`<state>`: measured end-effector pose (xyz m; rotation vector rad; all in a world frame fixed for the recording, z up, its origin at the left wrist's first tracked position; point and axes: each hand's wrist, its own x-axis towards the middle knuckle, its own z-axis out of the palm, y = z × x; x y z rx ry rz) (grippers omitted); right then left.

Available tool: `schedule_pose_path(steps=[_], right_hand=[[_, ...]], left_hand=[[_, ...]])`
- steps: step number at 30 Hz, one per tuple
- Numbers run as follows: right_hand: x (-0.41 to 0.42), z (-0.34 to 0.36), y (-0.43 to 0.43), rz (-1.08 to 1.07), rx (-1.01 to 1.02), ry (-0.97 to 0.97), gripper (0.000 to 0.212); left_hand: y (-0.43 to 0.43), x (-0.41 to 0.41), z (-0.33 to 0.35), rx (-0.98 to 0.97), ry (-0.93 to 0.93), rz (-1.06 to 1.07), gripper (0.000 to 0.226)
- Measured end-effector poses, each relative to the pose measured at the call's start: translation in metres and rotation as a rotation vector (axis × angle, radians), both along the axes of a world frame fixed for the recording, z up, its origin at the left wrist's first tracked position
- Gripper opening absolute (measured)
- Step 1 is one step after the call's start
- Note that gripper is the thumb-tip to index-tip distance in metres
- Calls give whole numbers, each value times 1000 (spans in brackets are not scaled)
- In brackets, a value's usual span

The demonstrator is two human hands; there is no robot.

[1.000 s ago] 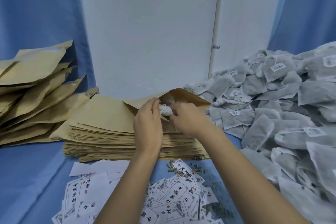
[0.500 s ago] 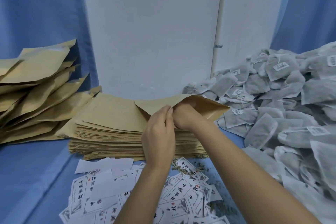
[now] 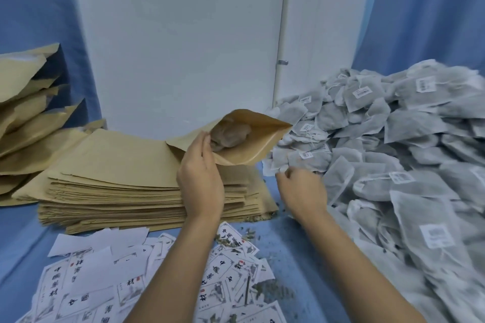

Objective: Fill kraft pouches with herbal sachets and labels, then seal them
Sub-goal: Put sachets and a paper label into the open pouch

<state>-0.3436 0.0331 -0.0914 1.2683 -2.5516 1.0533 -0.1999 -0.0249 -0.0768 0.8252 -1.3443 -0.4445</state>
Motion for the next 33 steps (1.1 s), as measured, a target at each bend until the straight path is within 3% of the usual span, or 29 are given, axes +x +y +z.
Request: schedule_pose_path(steps=[1, 3, 5, 7, 11, 16, 19, 25, 29, 33], right_hand=[[-6, -4, 2, 3, 227, 7, 24], [-13, -12, 8, -4, 569, -47, 50], [-15, -20, 12, -1, 770, -1, 61], [-17, -27, 14, -4, 847, 113, 56], [-23, -31, 16, 28, 667, 186, 43], [-28, -25, 4, 275, 306, 545, 60], [-40, -20, -3, 287, 342, 640, 61], [-63, -21, -2, 261, 531, 567, 58], [-66, -17, -3, 42, 435, 625, 46], [-68, -12, -2, -331, 540, 404, 80]], left_hand=[[3, -4, -1, -12, 3, -22, 30], [10, -14, -4, -30, 5, -61, 31], [15, -22, -6, -23, 7, -91, 31], [18, -27, -8, -7, 4, -113, 31], [21, -29, -10, 3, 22, -119, 32], [23, -32, -9, 26, 79, -139, 32], [24, -34, -9, 34, 83, -145, 31], [24, -38, -14, 33, 83, -155, 32], [24, -39, -14, 40, 85, -157, 32], [24, -38, -13, 47, 90, -154, 32]])
